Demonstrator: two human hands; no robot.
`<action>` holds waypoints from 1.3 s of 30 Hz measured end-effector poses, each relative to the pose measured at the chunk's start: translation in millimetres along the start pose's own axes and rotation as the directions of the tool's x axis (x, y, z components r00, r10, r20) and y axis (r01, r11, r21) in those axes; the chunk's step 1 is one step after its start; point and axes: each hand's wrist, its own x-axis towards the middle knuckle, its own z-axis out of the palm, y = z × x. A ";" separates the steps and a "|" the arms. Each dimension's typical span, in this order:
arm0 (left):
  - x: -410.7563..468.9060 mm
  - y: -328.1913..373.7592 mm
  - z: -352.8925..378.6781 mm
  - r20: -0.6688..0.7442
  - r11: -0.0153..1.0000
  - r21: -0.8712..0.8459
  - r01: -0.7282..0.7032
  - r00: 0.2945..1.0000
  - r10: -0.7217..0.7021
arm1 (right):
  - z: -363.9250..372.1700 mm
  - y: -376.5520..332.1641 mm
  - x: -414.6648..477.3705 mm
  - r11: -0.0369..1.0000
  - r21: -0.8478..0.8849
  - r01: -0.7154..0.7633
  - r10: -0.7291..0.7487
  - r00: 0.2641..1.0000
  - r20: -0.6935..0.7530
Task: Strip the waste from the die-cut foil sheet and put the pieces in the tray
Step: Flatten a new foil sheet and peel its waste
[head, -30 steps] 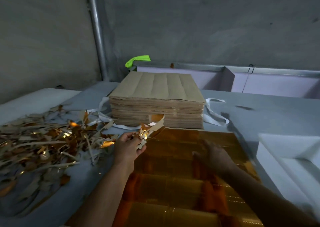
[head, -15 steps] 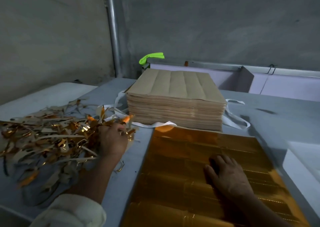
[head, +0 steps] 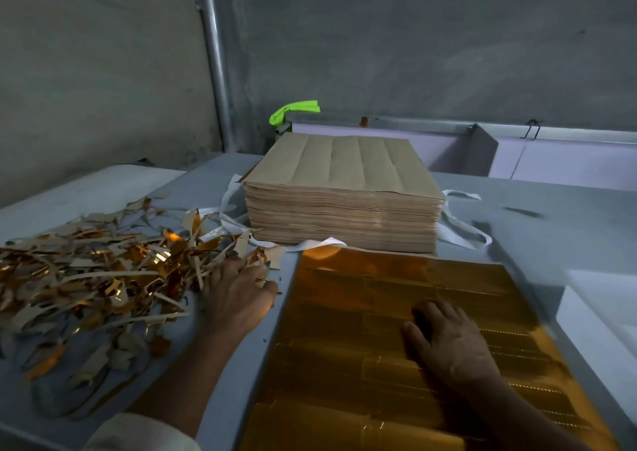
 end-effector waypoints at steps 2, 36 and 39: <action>-3.0 6.8 1.8 0.010 1.000 0.015 -0.024 1.000 0.024 | 0.2 0.2 -1.2 1.000 0.008 0.003 -0.003 1.000 -0.010; -31.6 80.4 8.6 -0.085 0.898 0.145 -0.415 0.899 0.429 | -1.3 1.0 -1.2 1.000 0.006 -0.009 0.009 1.000 -0.003; -44.8 109.8 23.2 -0.036 0.878 0.027 -0.477 0.878 0.478 | -1.3 0.9 -1.1 1.000 0.010 -0.017 0.016 1.000 0.007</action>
